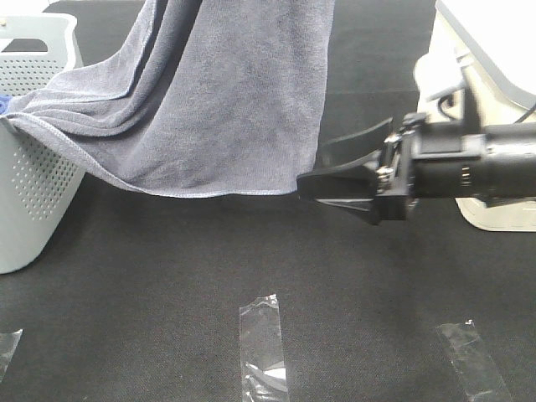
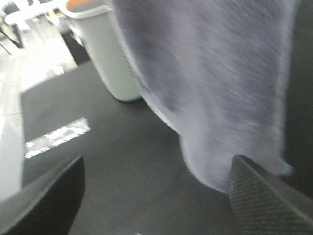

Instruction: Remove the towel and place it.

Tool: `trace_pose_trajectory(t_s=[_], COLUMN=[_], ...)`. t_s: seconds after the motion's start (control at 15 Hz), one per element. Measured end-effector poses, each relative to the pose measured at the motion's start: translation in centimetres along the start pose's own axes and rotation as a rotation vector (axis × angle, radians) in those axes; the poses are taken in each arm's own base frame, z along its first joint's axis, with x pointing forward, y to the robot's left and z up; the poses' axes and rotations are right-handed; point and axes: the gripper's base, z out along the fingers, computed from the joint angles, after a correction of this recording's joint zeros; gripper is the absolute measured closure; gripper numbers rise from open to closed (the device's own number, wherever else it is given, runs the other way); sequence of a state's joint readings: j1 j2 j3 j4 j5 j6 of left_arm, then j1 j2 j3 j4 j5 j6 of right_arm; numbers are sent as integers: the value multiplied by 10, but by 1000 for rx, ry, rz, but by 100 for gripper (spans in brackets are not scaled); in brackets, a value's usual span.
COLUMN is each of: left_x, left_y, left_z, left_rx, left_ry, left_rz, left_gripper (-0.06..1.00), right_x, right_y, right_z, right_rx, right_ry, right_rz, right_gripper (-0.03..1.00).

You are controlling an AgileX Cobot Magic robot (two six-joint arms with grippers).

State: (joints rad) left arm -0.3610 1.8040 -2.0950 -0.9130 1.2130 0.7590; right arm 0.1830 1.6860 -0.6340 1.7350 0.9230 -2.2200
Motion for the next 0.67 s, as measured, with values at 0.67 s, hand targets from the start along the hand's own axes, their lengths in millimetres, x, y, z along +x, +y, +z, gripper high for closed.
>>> trace_pose_trajectory(t_s=[0.67], left_x=[-1], left_y=[-1], left_z=[0], left_rx=[12], left_ry=[-12], left_rz=[-6], left_gripper=[94], right_x=[6], right_y=[-37], right_z=[27], right_rx=[-49], right_ry=[-14], right_rz=[25], right_gripper=[23])
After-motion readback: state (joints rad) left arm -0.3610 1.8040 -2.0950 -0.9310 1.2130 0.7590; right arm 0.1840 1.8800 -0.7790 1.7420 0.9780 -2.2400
